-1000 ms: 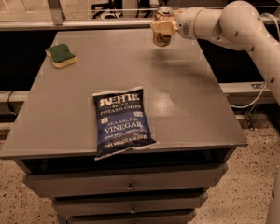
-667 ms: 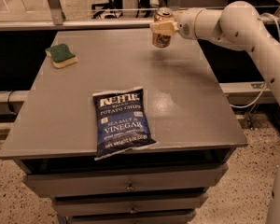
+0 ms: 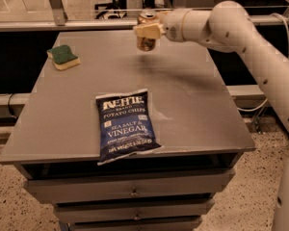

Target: Move orange can near sponge

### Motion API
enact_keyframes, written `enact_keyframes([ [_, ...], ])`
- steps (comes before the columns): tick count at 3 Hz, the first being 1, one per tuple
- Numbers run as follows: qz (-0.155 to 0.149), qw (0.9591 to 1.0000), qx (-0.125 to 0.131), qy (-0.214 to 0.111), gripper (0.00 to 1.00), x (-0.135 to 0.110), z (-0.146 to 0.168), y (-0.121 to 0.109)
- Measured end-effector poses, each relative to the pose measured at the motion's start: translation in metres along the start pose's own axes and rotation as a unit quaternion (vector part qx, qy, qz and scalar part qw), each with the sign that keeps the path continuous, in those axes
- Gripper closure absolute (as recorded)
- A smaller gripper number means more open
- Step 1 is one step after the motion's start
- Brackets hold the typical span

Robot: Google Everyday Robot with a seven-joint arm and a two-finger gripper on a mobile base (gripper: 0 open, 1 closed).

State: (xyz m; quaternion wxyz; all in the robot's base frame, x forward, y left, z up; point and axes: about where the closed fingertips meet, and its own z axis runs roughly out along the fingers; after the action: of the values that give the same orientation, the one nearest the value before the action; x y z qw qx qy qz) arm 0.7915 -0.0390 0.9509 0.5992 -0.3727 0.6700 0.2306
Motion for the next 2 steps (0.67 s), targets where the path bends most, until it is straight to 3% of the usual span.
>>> enact_keyframes([
  [1, -0.02, 0.9991, -0.038, 0.001, 1.0, -0.011, 0.03, 0.05],
  [2, -0.032, 0.9976, -0.06, 0.011, 1.0, -0.011, 0.057, 0.091],
])
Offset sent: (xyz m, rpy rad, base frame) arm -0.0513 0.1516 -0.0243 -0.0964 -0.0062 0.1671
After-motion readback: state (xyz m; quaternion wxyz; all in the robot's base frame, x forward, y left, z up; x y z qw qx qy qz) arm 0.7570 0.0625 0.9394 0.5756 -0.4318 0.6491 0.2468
